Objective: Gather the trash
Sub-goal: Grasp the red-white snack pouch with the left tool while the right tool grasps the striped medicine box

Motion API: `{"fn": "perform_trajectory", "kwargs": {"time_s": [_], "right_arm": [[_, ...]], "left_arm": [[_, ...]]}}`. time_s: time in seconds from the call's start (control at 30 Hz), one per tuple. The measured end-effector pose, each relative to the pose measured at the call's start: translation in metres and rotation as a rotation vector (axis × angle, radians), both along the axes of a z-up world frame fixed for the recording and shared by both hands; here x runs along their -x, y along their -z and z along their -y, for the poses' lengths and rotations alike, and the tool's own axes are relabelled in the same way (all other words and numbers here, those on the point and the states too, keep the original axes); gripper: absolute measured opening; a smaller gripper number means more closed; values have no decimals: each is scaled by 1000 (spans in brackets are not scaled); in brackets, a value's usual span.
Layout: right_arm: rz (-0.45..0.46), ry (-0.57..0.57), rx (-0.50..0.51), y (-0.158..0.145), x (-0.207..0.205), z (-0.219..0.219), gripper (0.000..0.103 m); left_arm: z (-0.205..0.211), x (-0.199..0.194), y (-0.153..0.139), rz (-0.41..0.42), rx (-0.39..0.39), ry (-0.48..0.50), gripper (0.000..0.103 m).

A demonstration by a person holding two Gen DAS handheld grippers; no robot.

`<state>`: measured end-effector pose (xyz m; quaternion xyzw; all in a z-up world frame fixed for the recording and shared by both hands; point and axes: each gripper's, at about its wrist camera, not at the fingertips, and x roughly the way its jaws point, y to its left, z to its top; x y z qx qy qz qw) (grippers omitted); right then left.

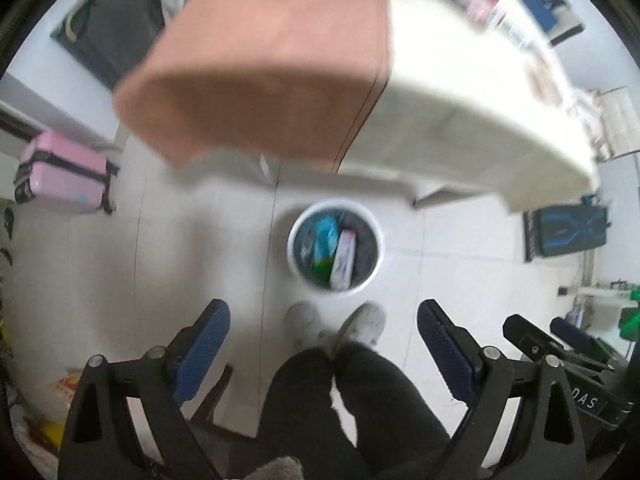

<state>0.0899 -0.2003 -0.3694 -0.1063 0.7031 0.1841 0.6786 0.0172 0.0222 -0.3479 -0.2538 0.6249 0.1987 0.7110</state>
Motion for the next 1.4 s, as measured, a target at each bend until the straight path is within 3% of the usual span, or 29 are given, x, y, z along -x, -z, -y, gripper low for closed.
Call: {"fn": "perform_trajectory", "kwargs": {"time_s": [0.23, 0.4, 0.53, 0.77, 0.87, 1.0, 1.07, 1.13, 1.23, 1.33, 1.4], "right_arm": [[121, 83, -77, -97, -79, 11, 101], [172, 140, -46, -114, -168, 23, 101], [177, 148, -1, -101, -249, 19, 101], [95, 126, 63, -32, -375, -13, 102], [73, 101, 87, -10, -403, -26, 101], [38, 81, 95, 13, -430, -39, 101], [29, 77, 89, 19, -438, -42, 95], [25, 72, 82, 22, -441, -45, 86], [24, 50, 61, 22, -440, -47, 78], [-5, 17, 64, 23, -432, -42, 78], [-23, -1, 71, 24, -426, -38, 78]], "left_arm": [[-11, -78, -66, 115, -96, 21, 103], [-32, -151, -68, 107, -65, -38, 103], [-52, -210, -54, 90, 32, -140, 103], [-96, -314, 11, 52, 298, -420, 102], [-113, -346, 38, 28, 330, -518, 102], [-131, -373, 65, -25, 304, -610, 99], [-130, -383, 67, -62, 257, -600, 97], [-124, -396, 63, -76, 189, -519, 91], [-104, -408, 59, -108, 66, -306, 82], [-74, -406, 57, -130, -48, -49, 77], [-64, -395, 58, -149, -54, 29, 78]]}}
